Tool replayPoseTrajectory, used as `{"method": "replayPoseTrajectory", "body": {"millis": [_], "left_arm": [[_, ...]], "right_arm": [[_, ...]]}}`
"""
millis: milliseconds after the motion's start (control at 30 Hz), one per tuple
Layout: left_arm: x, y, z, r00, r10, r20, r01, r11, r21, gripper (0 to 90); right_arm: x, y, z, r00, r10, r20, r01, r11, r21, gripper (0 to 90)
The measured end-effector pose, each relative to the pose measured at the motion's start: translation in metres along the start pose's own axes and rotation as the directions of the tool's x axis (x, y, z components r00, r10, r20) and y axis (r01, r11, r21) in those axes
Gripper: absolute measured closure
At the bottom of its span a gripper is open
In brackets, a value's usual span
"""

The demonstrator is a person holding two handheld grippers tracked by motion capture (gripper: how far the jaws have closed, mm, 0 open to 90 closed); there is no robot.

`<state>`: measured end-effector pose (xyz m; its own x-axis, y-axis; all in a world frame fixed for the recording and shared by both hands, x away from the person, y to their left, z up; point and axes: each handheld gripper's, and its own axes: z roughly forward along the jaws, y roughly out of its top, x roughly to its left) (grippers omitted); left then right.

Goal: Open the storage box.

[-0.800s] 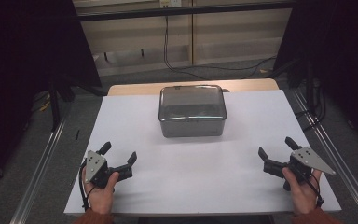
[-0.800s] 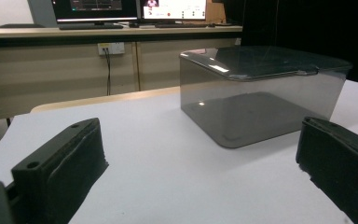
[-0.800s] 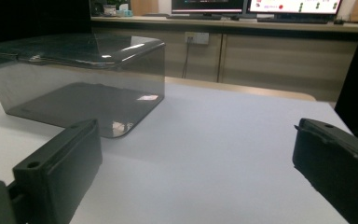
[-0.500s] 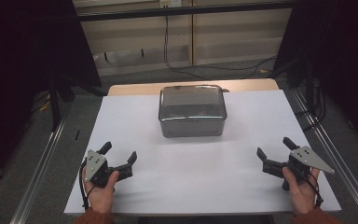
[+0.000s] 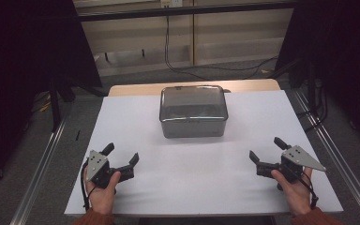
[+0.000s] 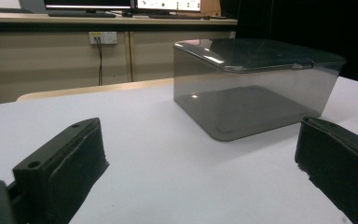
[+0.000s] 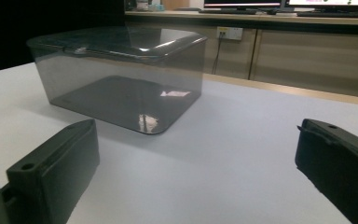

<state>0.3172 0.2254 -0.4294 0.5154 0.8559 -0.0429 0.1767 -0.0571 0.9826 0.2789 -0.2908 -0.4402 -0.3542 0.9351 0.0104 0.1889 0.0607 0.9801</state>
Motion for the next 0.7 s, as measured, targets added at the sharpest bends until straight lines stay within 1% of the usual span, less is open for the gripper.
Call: {"method": "replayPoseTrajectory", "body": {"millis": [33,67,133,167,200,300,400,533,567,600,633,667,700], "left_arm": [[0.0,0.0,0.0,1.0,-0.003,0.001,0.003,1.0,-0.004,1.4],[-0.001,0.0,0.001,1.0,0.005,0.003,-0.005,1.0,-0.004,1.4],[-0.001,0.0,0.001,1.0,0.004,0.003,-0.004,1.0,-0.003,1.6],[-0.001,0.0,0.0,1.0,0.002,0.002,-0.002,1.0,-0.002,1.6],[-0.001,-0.001,0.001,1.0,-0.003,0.002,0.003,1.0,0.002,1.6],[0.0,0.0,0.002,1.0,-0.001,0.001,0.001,1.0,0.008,1.6],[0.0,0.0,0.001,1.0,-0.002,0.001,0.002,1.0,0.008,1.6],[0.0,-0.001,0.001,1.0,-0.006,0.001,0.006,0.9999,0.011,1.6],[0.0,-0.001,0.002,0.9998,-0.02,0.008,0.02,0.9998,0.0,1.7],[0.0,-0.001,0.002,0.9998,-0.02,0.008,0.02,0.9998,0.0,1.7],[-0.001,-0.001,0.002,0.9981,-0.048,0.039,0.048,0.9988,-0.008,1.7],[-0.001,-0.001,0.002,0.9981,-0.048,0.039,0.048,0.9988,-0.008,1.9],[-0.002,-0.001,0.003,0.9987,-0.035,0.037,0.035,0.9994,-0.003,2.0]], "right_arm": [[0.002,0.001,0.001,1.0,-0.003,-0.007,0.003,1.0,-0.001,0.0],[0.006,0.002,0.004,0.9997,-0.002,-0.026,0.002,1.0,-0.008,0.0],[0.01,0.004,0.007,0.9992,-0.014,-0.038,0.014,1.0,-0.014,0.0],[0.01,0.004,0.007,0.9992,-0.014,-0.038,0.014,1.0,-0.014,0.0],[0.014,0.005,0.008,0.9981,-0.034,-0.052,0.032,0.999,-0.025,0.0],[0.016,0.006,0.012,0.9972,-0.035,-0.066,0.034,0.999,-0.024,0.0],[0.019,0.007,0.017,0.997,-0.034,-0.07,0.032,0.999,-0.026,0.0],[0.023,0.009,0.022,0.9962,-0.048,-0.073,0.046,0.999,-0.028,0.0],[0.025,0.01,0.026,0.9955,-0.055,-0.077,0.053,0.998,-0.029,0.0],[0.025,0.01,0.026,0.9955,-0.055,-0.077,0.053,0.998,-0.029,0.0],[0.027,0.011,0.03,0.9947,-0.06,-0.083,0.058,0.998,-0.03,0.0],[0.027,0.011,0.03,0.9947,-0.06,-0.083,0.058,0.998,-0.03,0.0],[0.028,0.013,0.034,0.9935,-0.069,-0.091,0.066,0.997,-0.03,0.7]]}}
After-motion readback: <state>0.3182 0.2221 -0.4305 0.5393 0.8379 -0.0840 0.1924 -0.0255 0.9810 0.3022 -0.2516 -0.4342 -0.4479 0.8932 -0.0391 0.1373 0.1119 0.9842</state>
